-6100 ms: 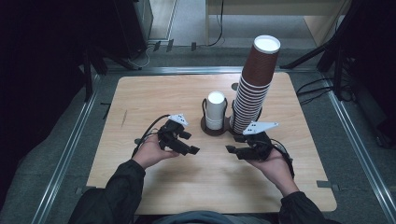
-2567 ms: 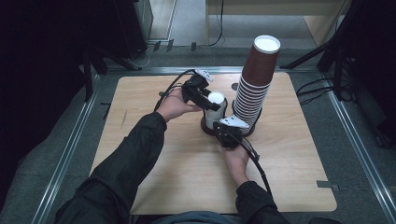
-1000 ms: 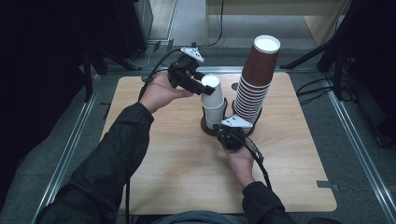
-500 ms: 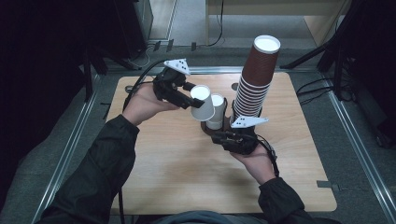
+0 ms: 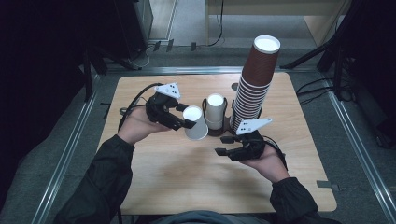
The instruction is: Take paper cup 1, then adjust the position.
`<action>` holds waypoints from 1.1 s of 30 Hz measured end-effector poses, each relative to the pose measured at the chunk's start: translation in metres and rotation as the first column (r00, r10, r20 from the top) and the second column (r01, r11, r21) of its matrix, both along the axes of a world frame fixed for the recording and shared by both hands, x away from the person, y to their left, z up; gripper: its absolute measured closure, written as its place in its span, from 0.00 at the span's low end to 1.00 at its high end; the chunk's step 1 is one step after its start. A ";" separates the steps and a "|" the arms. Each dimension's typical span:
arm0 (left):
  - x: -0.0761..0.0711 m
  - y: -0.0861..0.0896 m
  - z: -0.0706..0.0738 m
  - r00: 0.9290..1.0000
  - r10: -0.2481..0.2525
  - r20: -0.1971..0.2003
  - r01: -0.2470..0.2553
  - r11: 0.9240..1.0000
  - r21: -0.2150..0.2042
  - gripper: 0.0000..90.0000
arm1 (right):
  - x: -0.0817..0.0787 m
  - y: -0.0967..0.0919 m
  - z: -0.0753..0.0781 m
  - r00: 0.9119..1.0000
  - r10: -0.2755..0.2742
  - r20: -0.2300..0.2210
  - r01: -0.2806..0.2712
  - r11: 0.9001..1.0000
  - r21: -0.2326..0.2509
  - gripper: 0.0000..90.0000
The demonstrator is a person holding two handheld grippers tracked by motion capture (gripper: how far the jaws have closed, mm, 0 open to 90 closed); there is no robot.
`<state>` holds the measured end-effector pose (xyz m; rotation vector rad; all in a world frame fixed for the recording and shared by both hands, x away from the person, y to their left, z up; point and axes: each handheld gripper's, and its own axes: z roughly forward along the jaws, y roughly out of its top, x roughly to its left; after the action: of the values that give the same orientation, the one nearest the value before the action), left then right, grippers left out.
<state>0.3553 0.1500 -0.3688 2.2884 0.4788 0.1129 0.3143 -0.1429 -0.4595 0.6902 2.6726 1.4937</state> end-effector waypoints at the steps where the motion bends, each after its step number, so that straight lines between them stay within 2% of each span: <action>1: -0.002 0.000 -0.009 1.000 -0.003 -0.012 0.003 1.000 -0.004 0.39 | 0.000 -0.001 -0.002 1.000 0.028 -0.001 -0.028 1.000 -0.010 0.48; 8: -0.009 0.000 -0.029 0.999 -0.010 -0.035 0.009 1.000 -0.019 0.39 | -0.003 -0.003 -0.006 0.998 0.058 0.026 -0.058 0.998 -0.017 0.43; 11: -0.011 -0.002 -0.033 0.999 -0.027 -0.037 0.027 1.000 0.007 0.39 | -0.001 -0.004 -0.008 0.998 0.061 0.013 -0.061 0.998 -0.011 0.39; 14: -0.012 -0.004 -0.037 0.998 -0.037 -0.050 0.037 0.999 -0.003 0.39 | 0.002 -0.001 -0.009 0.998 0.065 -0.007 -0.065 0.998 -0.003 0.33; 17: -0.014 -0.007 -0.042 0.997 -0.056 -0.050 0.057 0.998 0.027 0.39 | 0.005 0.003 -0.007 0.998 0.070 -0.001 -0.070 0.997 0.027 0.29; 20: -0.016 -0.009 -0.044 0.997 -0.062 -0.052 0.064 0.998 0.027 0.39 | 0.006 0.006 -0.008 0.998 0.069 0.000 -0.069 0.997 0.041 0.26; 22: -0.018 -0.010 -0.044 0.996 -0.079 -0.046 0.080 0.996 0.025 0.39 | 0.005 0.006 -0.008 0.996 0.087 0.008 -0.088 0.996 0.026 0.24; 24: -0.019 -0.010 -0.044 0.994 -0.098 -0.044 0.098 0.995 0.018 0.39 | 0.004 0.007 -0.008 0.995 0.096 -0.001 -0.096 0.995 0.014 0.26; 28: -0.021 -0.013 -0.046 0.993 -0.108 -0.047 0.109 0.994 0.021 0.39 | 0.006 0.011 -0.008 0.995 0.095 -0.005 -0.095 0.995 0.022 0.26; 33: -0.025 -0.017 -0.046 0.990 -0.130 -0.046 0.131 0.991 0.020 0.39 | 0.007 0.018 -0.012 0.994 0.113 -0.002 -0.113 0.994 0.009 0.24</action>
<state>0.3300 0.1330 -0.4144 2.3416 0.3509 0.0026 0.3210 -0.1254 -0.4711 0.5501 2.7519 1.5308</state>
